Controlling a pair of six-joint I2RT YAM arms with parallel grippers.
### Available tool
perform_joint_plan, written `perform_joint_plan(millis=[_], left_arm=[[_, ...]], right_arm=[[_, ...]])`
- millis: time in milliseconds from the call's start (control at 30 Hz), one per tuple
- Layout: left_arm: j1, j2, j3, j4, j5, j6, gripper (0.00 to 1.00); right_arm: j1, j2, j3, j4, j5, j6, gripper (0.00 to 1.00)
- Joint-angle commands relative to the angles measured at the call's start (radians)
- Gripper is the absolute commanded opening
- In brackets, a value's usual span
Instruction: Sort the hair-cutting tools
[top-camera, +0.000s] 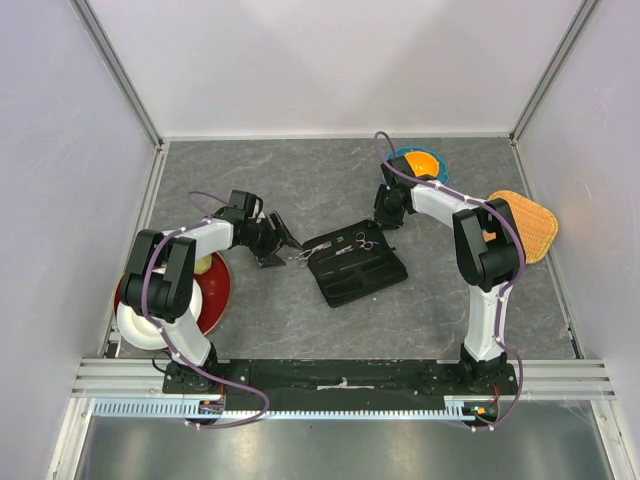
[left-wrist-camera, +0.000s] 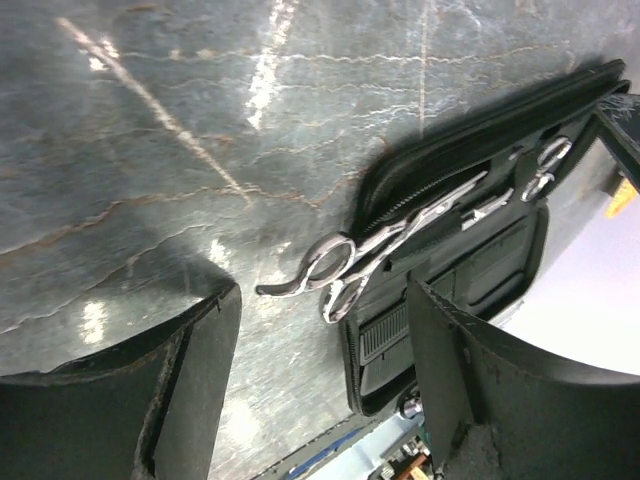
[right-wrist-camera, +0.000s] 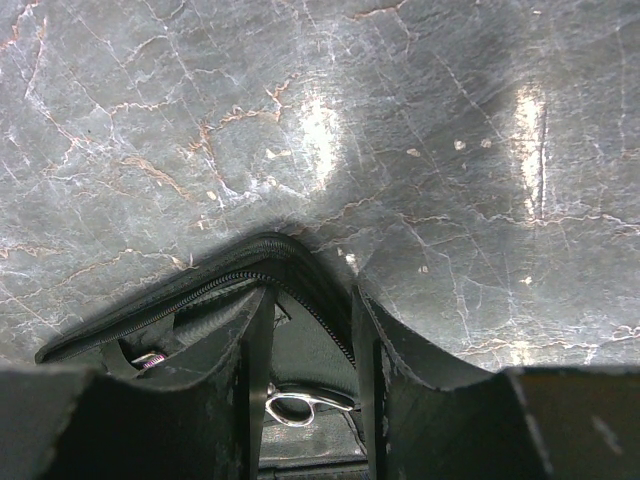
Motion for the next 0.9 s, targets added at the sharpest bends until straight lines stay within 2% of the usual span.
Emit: perform_joint_plan(millis=[0,133,167,267,633,867], left_arm=[[0.001,0.007,-0.001,-0.133,-0.184,0.09,0.71],[0.0,0.004,0.008,-0.139,-0.193,0.081,0.59],[-0.002,0.01,0.017,-0.14,-0.192,0.08,0.52],[-0.011,0.025,0.043,-0.145,-0.19,0.076,0.47],[-0.046,0.081,0.126,-0.125,-0.138,0.099,0.45],[-0.069,0.122,0.169,-0.174,-0.179,0.109,0.33]], right_arm=[[0.019,0.046,-0.044,-0.035,0.006,0.011,0.43],[0.019,0.046,-0.044,-0.035,0.006,0.011,0.43],[0.019,0.048,-0.043,-0.035,0.006,0.011,0.43],[0.019,0.052,-0.041,-0.035,0.004,0.012,0.43],[0.019,0.065,-0.028,-0.035,0.001,0.014,0.42],[0.019,0.069,-0.021,-0.037,0.0,0.014,0.42]])
